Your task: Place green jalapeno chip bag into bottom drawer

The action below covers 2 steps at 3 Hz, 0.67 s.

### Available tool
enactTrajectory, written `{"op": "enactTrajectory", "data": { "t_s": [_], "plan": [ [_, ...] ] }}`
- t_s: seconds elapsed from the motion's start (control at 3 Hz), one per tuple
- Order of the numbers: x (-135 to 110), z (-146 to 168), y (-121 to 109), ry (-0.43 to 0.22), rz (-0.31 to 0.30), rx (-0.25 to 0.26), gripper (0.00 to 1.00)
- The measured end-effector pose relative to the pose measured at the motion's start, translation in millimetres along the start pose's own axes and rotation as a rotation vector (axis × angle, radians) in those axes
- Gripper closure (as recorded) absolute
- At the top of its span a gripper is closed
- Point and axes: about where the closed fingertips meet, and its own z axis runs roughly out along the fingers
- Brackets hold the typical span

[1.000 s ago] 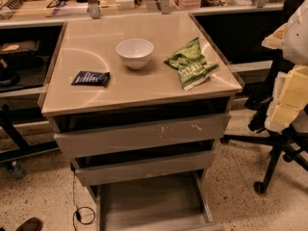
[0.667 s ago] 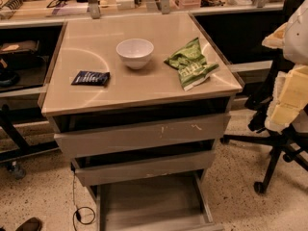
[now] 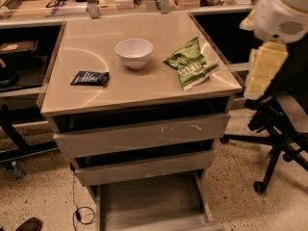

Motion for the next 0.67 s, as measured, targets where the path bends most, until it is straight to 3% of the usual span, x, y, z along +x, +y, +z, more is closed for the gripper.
{"op": "enactTrajectory", "data": {
  "t_s": [0.67],
  "plan": [
    [-27, 58, -81, 0.024, -0.11, -0.017, 0.0]
  ]
}}
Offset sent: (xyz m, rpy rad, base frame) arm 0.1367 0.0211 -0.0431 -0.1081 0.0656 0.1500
